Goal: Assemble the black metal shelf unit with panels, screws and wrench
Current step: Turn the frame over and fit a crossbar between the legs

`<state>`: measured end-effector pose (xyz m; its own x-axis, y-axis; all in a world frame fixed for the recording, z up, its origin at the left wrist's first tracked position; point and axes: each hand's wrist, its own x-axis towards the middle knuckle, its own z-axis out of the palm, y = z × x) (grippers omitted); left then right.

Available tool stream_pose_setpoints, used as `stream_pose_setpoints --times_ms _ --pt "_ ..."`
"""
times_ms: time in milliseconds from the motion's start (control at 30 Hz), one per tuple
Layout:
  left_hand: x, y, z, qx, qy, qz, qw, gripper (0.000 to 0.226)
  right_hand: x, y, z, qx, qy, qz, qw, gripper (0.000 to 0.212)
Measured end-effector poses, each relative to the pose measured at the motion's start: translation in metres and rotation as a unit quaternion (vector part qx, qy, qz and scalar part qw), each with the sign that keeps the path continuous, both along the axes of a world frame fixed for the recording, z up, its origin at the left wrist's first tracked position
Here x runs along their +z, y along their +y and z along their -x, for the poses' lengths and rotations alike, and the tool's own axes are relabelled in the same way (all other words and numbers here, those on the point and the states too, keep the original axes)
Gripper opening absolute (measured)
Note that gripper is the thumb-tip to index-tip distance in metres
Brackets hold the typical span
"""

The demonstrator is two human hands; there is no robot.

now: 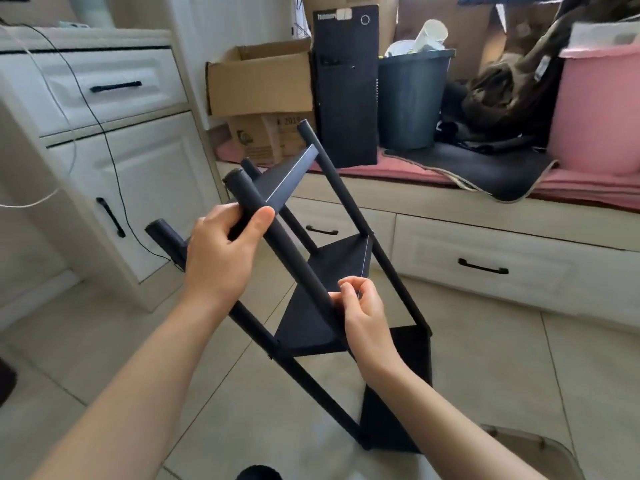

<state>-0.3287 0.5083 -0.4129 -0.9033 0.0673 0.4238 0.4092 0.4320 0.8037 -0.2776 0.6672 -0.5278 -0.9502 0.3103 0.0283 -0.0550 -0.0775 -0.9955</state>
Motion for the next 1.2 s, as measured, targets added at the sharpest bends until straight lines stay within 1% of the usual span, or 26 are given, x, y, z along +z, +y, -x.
stream_pose_setpoints --times_ms 100,133,200,300,433,500,633,867,967,1000,1100,1200 --pt "-0.021 -0.029 0.012 0.024 -0.029 -0.051 0.998 0.017 -0.006 -0.017 0.012 0.019 0.011 -0.020 1.000 0.011" --pt "-0.030 -0.039 0.015 0.034 -0.040 -0.067 0.996 0.018 -0.009 -0.023 0.016 0.028 0.012 -0.026 0.999 0.011" --pt "-0.054 -0.062 0.017 0.057 -0.068 -0.094 0.992 0.019 -0.016 -0.033 0.024 0.047 0.009 -0.037 0.998 0.010" --pt "-0.097 -0.090 0.018 0.087 -0.104 -0.154 0.979 0.013 -0.030 -0.045 0.034 0.070 -0.004 -0.063 0.996 0.009" --pt "-0.156 -0.111 0.011 0.114 -0.159 -0.212 0.957 0.036 -0.056 -0.050 0.044 0.090 -0.026 -0.097 0.991 0.008" --pt "-0.183 -0.117 0.003 0.129 -0.185 -0.230 0.947 0.039 -0.070 -0.051 0.047 0.101 -0.039 -0.123 0.987 0.008" --pt "-0.233 -0.119 -0.012 0.151 -0.219 -0.284 0.921 0.039 -0.101 -0.052 0.051 0.113 -0.072 -0.156 0.979 0.008" --pt "-0.290 -0.109 -0.035 0.137 -0.262 -0.334 0.895 0.041 -0.134 -0.039 0.049 0.116 -0.124 -0.193 0.966 0.009" --pt "-0.309 -0.104 -0.045 0.128 -0.287 -0.337 0.887 0.034 -0.149 -0.031 0.045 0.119 -0.146 -0.226 0.956 0.010" --pt "-0.314 -0.104 -0.048 0.129 -0.294 -0.341 0.884 0.036 -0.152 -0.029 0.043 0.121 -0.152 -0.234 0.953 0.010" --pt "-0.330 -0.104 -0.054 0.124 -0.307 -0.332 0.883 0.054 -0.163 -0.025 0.037 0.126 -0.165 -0.253 0.945 0.009" --pt "-0.345 -0.107 -0.060 0.115 -0.331 -0.340 0.873 0.060 -0.171 -0.023 0.033 0.137 -0.167 -0.265 0.940 0.008"
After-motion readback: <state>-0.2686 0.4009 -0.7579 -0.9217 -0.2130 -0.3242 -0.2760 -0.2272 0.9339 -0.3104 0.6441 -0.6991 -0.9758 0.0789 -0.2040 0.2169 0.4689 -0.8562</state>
